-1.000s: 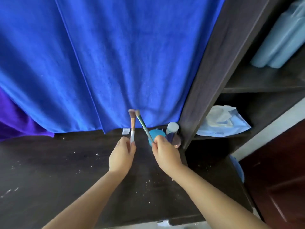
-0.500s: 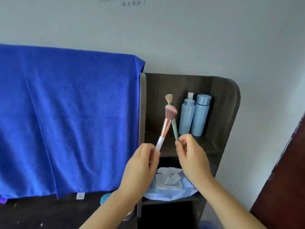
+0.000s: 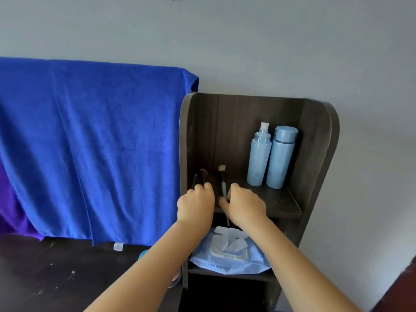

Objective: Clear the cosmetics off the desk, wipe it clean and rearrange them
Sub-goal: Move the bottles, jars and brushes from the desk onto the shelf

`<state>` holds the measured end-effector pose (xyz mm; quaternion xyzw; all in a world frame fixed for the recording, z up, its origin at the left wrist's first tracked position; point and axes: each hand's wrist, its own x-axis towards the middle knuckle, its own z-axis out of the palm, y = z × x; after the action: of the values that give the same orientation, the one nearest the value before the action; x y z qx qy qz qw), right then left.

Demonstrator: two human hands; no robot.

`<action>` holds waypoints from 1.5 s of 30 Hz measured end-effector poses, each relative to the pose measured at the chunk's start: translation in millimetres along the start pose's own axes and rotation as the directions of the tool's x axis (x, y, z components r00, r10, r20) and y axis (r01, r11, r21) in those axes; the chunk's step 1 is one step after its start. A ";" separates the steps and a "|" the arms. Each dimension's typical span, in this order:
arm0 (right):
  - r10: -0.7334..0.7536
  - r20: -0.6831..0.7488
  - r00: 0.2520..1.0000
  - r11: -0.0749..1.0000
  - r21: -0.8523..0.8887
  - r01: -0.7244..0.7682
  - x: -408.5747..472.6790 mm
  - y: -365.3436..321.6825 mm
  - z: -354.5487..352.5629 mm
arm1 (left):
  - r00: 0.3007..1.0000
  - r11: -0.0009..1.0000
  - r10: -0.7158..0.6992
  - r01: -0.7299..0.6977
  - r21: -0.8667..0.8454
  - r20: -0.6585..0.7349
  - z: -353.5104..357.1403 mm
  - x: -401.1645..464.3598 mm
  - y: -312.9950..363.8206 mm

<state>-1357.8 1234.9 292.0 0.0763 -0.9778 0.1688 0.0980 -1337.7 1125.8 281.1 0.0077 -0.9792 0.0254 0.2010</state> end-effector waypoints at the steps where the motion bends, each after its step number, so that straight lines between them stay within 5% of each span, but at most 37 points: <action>1: -0.019 -0.005 1.000 1.000 0.006 0.019 3.3 0.4 0.3 | 1.000 1.000 0.007 -0.007 0.002 -0.011 -0.4 -0.2 0.7; 10: -0.138 0.005 0.990 0.983 0.122 0.136 34.5 -5.9 15.1 | 0.982 0.996 0.036 -0.020 0.084 -0.188 20.6 -16.7 -28.2; 24: -0.047 -0.001 0.999 0.993 0.110 0.047 56.9 -33.4 24.9 | 0.972 0.993 0.052 -0.075 -0.095 -0.231 26.0 -27.4 -56.5; 31: -0.130 -0.222 0.966 0.911 0.357 0.205 12.4 -14.4 9.7 | 0.940 0.959 0.084 -0.166 -0.230 -0.330 26.0 -59.0 -83.6; 34: -0.206 -0.366 0.908 0.803 0.467 0.371 -30.0 -14.0 16.2 | 0.961 0.923 0.014 -0.118 -0.366 -0.275 46.8 -83.0 -111.2; 37: -0.250 -0.379 0.891 0.728 0.534 0.431 -70.2 -21.5 49.1 | 0.985 0.864 -0.147 0.082 -0.497 -0.093 78.9 -105.2 -137.6; 40: -0.262 -0.217 0.940 0.773 0.536 0.339 -90.8 -31.1 107.9 | 0.962 0.798 -0.253 0.265 -0.541 0.097 119.5 -123.1 -158.0; 45: -0.133 0.121 0.984 0.919 0.388 0.077 -92.8 -46.6 210.4 | 0.931 0.711 -0.212 0.355 -0.607 0.297 185.7 -132.2 -176.8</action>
<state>-1294.3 1129.7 92.2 0.1584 -0.9253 0.3442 0.0190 -1284.8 940.1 66.8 0.0909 -0.9284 -0.3489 0.0900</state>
